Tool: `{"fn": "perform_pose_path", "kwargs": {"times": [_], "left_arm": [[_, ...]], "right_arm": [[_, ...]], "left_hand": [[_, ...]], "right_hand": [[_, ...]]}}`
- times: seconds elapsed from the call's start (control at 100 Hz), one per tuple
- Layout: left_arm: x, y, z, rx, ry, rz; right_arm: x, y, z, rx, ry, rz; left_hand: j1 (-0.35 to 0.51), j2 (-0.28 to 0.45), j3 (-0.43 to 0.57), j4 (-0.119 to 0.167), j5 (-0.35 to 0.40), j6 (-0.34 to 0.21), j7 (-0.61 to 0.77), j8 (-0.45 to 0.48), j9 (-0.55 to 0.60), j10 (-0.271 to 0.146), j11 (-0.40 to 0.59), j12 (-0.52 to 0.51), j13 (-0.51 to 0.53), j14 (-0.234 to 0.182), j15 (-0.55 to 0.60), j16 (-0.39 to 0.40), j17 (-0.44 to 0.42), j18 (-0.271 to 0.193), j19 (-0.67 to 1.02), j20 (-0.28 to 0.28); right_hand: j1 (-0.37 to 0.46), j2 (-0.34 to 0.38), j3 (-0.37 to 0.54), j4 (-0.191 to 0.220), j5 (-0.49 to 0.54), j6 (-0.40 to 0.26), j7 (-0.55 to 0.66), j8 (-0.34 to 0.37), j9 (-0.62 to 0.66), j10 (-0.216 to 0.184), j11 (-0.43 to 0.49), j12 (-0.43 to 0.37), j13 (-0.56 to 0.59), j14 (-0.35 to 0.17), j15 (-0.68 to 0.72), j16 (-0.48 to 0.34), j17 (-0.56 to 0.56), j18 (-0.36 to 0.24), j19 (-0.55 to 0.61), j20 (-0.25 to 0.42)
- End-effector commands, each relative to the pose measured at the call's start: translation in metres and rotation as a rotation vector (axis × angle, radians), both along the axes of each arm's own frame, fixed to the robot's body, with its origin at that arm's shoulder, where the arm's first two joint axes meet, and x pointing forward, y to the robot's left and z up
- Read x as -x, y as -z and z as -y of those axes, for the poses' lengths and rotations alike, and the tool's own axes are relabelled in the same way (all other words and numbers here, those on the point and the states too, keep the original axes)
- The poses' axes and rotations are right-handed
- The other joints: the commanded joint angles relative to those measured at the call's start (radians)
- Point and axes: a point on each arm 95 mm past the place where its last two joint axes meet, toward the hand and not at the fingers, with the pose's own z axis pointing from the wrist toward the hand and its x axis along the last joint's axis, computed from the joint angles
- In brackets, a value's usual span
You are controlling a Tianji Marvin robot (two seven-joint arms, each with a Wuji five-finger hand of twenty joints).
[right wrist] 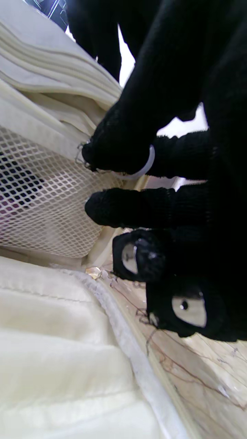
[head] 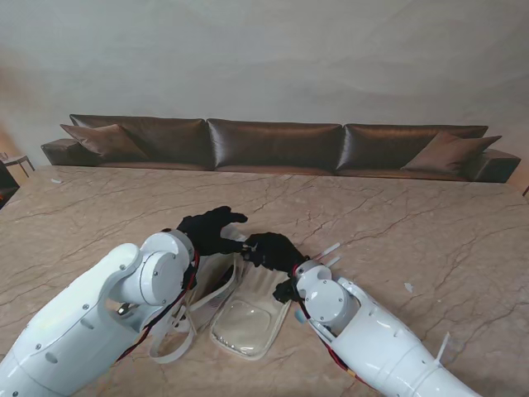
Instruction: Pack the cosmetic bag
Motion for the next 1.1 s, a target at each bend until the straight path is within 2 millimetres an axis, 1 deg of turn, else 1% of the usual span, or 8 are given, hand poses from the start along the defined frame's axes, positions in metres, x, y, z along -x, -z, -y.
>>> {"fn": "perform_pose_path", "kwargs": {"times": [0.0,0.39,0.47,0.54,0.62,0.71,0.79,1.09], "left_arm": [[-0.004,-0.001,0.004,-0.012,0.012,-0.019],[-0.029,0.013,0.016,-0.209,0.09,-0.081],[-0.031,0.015,0.019,-0.235,0.1,-0.08],[-0.032,0.016,0.02,-0.248,0.106,-0.075],[-0.032,0.016,0.019,-0.251,0.094,-0.076],[-0.031,0.015,0.018,-0.258,0.073,-0.077],[-0.031,0.013,0.016,-0.294,0.064,-0.092],[-0.032,0.01,0.015,-0.308,0.05,-0.083]], "right_arm": [[0.0,-0.002,-0.005,-0.014,-0.011,0.004],[0.0,0.0,-0.003,-0.027,-0.007,0.007],[0.0,0.0,-0.003,-0.031,-0.007,0.008],[0.0,0.001,-0.002,-0.032,-0.008,0.011],[0.0,0.001,-0.002,-0.029,-0.011,0.015],[0.0,0.001,-0.002,-0.032,-0.013,0.014],[0.0,0.001,-0.002,-0.031,-0.017,0.015],[0.0,0.003,-0.005,-0.038,-0.034,0.009]], "left_hand": [[0.006,-0.034,0.006,0.003,0.001,-0.025,-0.028,-0.004,-0.036,-0.011,-0.024,0.02,0.045,-0.037,0.045,0.033,0.017,0.029,0.012,0.033],[0.036,-0.064,0.149,-0.012,0.106,-0.092,0.187,0.155,-0.034,-0.017,0.002,0.116,0.128,-0.042,0.221,0.272,0.056,0.011,0.158,0.116],[0.06,-0.055,0.206,-0.015,0.164,-0.08,0.3,0.217,-0.022,-0.018,0.038,0.153,0.146,-0.043,0.276,0.338,0.084,-0.012,0.21,0.139],[0.033,-0.043,0.21,-0.016,0.117,-0.044,0.358,0.262,-0.024,-0.011,0.04,0.161,0.15,-0.052,0.304,0.372,0.111,-0.028,0.242,0.144],[0.0,-0.037,0.162,-0.011,0.069,-0.013,0.343,0.269,-0.042,0.002,-0.003,0.156,0.107,-0.041,0.233,0.318,0.11,-0.02,0.239,0.129],[0.0,-0.032,0.091,-0.007,0.041,0.002,0.231,0.199,-0.049,0.012,-0.058,0.047,0.005,-0.012,0.066,0.096,0.083,0.014,0.176,0.082],[0.003,-0.02,0.041,-0.001,0.009,-0.019,0.096,0.095,-0.057,0.024,-0.084,-0.068,-0.047,0.021,0.008,-0.003,0.071,0.032,0.102,0.027],[0.004,0.002,0.001,0.005,0.119,-0.066,0.132,0.101,-0.055,0.015,-0.065,-0.046,-0.018,0.023,0.037,0.0,0.063,0.052,0.091,0.02]], "right_hand": [[0.049,0.031,-0.006,0.027,0.032,-0.103,0.063,0.047,0.006,-0.015,0.028,0.008,0.01,0.011,0.01,0.003,0.017,-0.038,0.125,0.002],[0.05,0.032,-0.008,0.023,0.033,-0.102,0.059,0.049,0.008,-0.016,0.028,0.007,0.015,0.01,0.012,0.002,0.022,-0.038,0.127,-0.001],[0.05,0.031,-0.008,0.023,0.033,-0.102,0.059,0.05,0.008,-0.015,0.028,0.007,0.016,0.009,0.012,0.002,0.024,-0.038,0.127,-0.001],[0.049,0.032,-0.009,0.022,0.033,-0.102,0.058,0.05,0.008,-0.014,0.028,0.007,0.017,0.009,0.013,0.002,0.026,-0.038,0.127,-0.002],[0.048,0.033,-0.01,0.021,0.033,-0.101,0.058,0.051,0.01,-0.015,0.028,0.007,0.021,0.007,0.014,0.002,0.031,-0.039,0.128,-0.003],[0.049,0.033,-0.01,0.021,0.032,-0.101,0.056,0.05,0.01,-0.015,0.028,0.006,0.021,0.008,0.014,0.001,0.032,-0.039,0.129,-0.004],[0.049,0.035,-0.012,0.02,0.032,-0.1,0.055,0.049,0.009,-0.015,0.028,0.006,0.022,0.006,0.015,0.001,0.034,-0.039,0.13,-0.004],[0.052,0.035,-0.016,0.017,0.032,-0.097,0.051,0.044,0.011,-0.012,0.026,0.003,0.028,0.005,0.017,0.0,0.04,-0.041,0.131,-0.008]]}}
